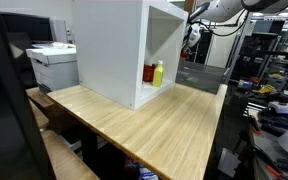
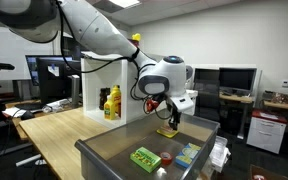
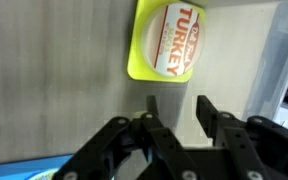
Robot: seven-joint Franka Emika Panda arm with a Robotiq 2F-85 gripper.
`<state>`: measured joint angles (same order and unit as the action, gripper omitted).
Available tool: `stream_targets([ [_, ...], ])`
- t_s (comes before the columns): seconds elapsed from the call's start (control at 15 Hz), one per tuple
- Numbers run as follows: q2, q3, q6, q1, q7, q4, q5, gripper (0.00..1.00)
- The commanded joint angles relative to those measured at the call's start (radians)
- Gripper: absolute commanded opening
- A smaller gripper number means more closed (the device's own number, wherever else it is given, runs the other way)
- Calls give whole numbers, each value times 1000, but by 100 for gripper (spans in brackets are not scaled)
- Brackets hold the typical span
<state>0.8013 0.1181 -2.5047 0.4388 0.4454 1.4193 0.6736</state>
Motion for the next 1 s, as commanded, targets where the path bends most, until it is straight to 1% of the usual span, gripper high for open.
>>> stream_targets([
  [0.0, -46, 54, 48, -5, 5, 40, -42, 73],
  [0.07, -48, 67, 56, -5, 12, 39, -54, 80],
  [0.13, -52, 78, 69, -6, 16, 40, -67, 84],
  [0.2, -60, 95, 87, -7, 23, 44, -86, 93],
  [0.27, -67, 103, 104, -5, 24, 47, -101, 98],
  [0.33, -76, 120, 135, -4, 29, 48, -126, 100],
  [0.73, -124, 177, 297, -23, 104, 102, -250, 100],
  [0.8, -140, 192, 291, -34, 108, 146, -270, 100],
  [0.87, -142, 196, 292, -36, 108, 151, -278, 100],
  [0.93, -150, 206, 285, -44, 106, 181, -297, 100],
])
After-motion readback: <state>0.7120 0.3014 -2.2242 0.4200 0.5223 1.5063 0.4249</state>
